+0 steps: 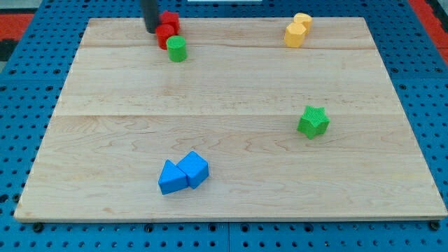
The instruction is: Push the red star towards yellow hexagon
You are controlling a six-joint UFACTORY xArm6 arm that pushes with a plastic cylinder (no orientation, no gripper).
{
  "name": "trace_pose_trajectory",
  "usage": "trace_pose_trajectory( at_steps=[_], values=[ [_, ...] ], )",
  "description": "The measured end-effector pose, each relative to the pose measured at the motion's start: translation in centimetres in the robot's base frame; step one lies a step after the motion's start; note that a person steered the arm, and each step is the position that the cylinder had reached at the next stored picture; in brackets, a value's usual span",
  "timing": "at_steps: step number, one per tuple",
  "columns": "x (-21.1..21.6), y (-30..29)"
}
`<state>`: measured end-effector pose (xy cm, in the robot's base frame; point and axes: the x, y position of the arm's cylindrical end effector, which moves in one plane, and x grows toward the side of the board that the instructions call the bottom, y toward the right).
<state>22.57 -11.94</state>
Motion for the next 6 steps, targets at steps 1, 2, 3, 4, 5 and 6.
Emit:
trace_pose_trajectory(
  at_steps=[1, 2, 3, 4, 5, 6],
  values=[
    [1.3, 3.3],
    [1.6, -1.9],
    [-3.1, -1.7],
    [-3.3, 0.5],
    [-1.7, 9.4],
    [-0.2, 10.9]
  ],
)
